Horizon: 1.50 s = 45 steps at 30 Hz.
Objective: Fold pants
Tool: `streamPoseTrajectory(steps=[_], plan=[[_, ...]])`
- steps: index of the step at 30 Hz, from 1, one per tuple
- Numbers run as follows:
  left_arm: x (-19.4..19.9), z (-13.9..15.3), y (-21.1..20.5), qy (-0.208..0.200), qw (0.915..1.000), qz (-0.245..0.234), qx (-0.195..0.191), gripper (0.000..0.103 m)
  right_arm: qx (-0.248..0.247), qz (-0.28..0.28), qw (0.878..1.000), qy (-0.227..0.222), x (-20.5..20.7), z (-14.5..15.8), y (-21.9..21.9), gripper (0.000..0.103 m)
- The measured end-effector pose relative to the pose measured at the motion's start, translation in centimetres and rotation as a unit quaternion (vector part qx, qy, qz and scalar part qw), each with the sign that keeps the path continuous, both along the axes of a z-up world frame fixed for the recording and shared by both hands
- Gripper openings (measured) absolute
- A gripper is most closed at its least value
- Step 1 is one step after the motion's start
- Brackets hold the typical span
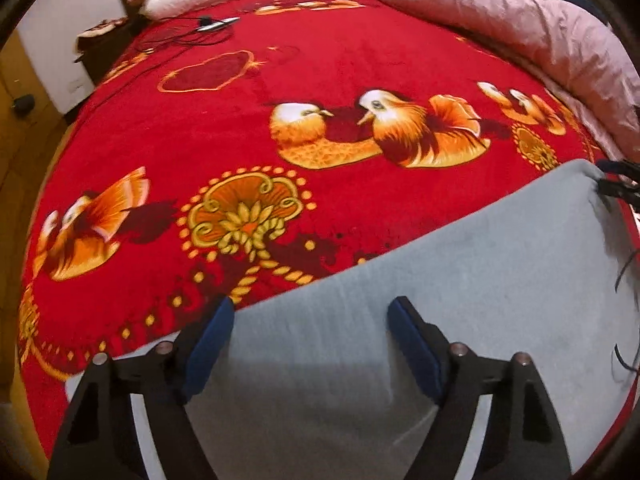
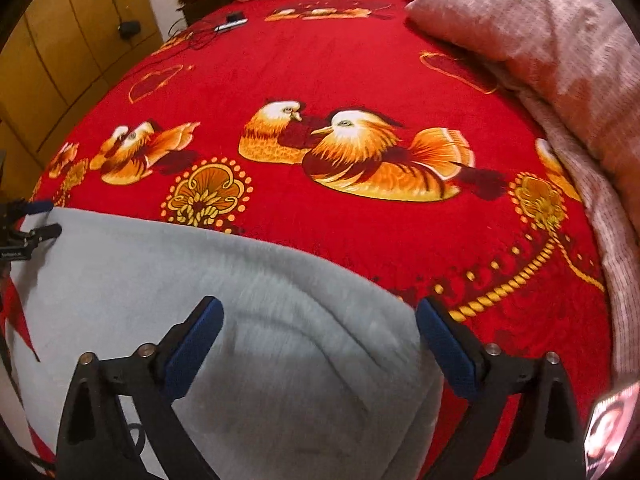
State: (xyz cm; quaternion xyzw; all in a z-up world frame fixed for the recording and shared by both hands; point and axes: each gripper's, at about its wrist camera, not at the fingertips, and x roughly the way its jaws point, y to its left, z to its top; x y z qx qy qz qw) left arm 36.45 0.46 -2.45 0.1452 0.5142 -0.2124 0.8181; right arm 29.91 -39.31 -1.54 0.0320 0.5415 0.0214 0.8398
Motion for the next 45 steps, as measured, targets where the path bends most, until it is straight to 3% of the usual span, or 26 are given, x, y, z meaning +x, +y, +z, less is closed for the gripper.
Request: streamPoseTrajectory(steps=[4,10,16,19,22,24,26,37,45], plan=[[0.7,-0.4,-0.4,0.011,0.9993,-0.037,-0.005,0.084,0.008,0.022,0.999,0.034,1.6,-2.1,-0.4,0.095],[1.4,-0.7,-0.5,0.026,0.9973,-0.068,-0.01,0.082,-0.02,0.062,0.997,0.037,2.3,-2.9,0.4,0.099],[-0.1,-0.1,-0.5,0.026,0.9962,-0.073,-0.041,0.039,-0.02,0.066,0.997,0.032,2.3,-2.8,0.3,0.097],[-0.8,0.2,-0.6,0.024,0.9966,-0.063,-0.048,0.022,-0.022,0.071,0.997,0.027,2.0,-2.3,0.5,0.083],[-1.5,0.4,-0.8,0.017,0.9971,-0.054,-0.05,0.012,-0.015,0.074,0.997,0.018,1.5,-1.6,0.6,0.05],[-1.9,0.6,-0.9,0.013,0.9975,-0.047,-0.051,0.007,0.014,0.074,0.997,0.018,1.2,-1.2,0.4,0.016],[-2.4,0.9,-0.9,0.006,0.9979,-0.038,-0.051,0.005,0.035,0.071,0.997,0.017,0.9,-0.9,0.3,0.011],[-7.1,7.0,0.9,-0.054,0.9927,0.006,-0.107,0.005,0.014,0.079,0.996,-0.046,-2.6,3.3,1.5,0.008],[-13.8,10.1,1.9,-0.087,0.9885,0.021,-0.122,0.005,0.012,0.094,0.992,-0.088,-8.1,6.5,2.0,0.008]])
